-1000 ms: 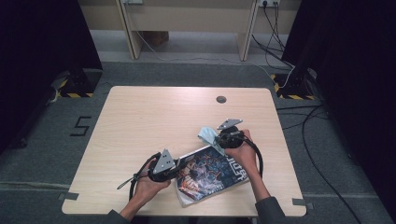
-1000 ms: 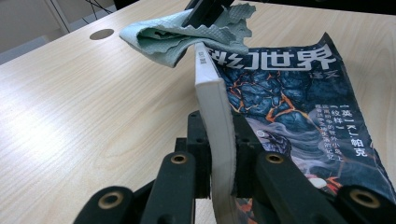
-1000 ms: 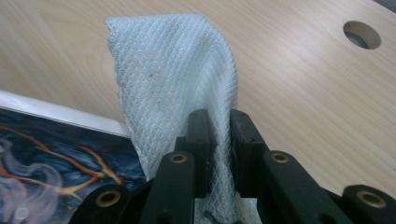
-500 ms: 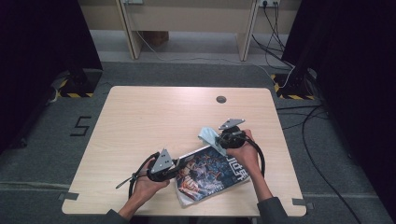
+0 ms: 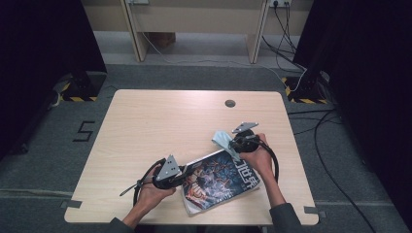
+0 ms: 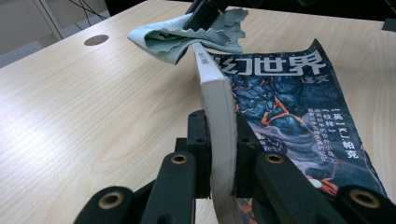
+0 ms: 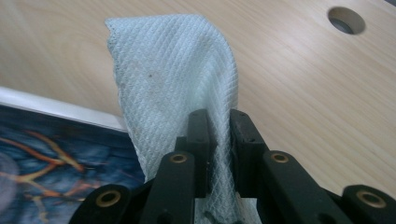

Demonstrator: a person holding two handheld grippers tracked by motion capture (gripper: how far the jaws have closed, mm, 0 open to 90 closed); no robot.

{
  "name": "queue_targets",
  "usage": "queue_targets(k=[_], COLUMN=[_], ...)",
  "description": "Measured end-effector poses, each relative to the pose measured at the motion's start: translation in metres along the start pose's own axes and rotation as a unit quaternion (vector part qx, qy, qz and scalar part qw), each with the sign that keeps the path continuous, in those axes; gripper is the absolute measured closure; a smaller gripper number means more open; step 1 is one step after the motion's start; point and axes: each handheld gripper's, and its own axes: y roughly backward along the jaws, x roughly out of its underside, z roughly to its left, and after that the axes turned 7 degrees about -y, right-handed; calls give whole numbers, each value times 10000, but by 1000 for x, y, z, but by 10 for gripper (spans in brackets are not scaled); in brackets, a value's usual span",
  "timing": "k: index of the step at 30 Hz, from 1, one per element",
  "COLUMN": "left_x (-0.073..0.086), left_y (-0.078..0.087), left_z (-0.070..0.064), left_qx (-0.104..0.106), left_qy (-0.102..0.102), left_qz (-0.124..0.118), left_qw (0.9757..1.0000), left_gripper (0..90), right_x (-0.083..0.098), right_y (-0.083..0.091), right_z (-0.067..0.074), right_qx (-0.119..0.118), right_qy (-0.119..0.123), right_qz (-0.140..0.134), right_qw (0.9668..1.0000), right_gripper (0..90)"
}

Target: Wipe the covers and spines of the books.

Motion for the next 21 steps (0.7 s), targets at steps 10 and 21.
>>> queue_targets(k=[10,21], left_x=[-1,0], left_y=[-1,-1], left_z=[-1,-1], left_qx=[-5,-45], left_qy=[-36,-81], left_qz=[-11,19], left_qw=[10000,10000], left_gripper=[815,813], right_x=[7,-3], right_y=[-15,0], right_z=[-27,8], right_qx=[317,-226], right_qy=[-142,256], right_qz=[230,68], right_qw=[9991,9994], right_gripper=[804,805])
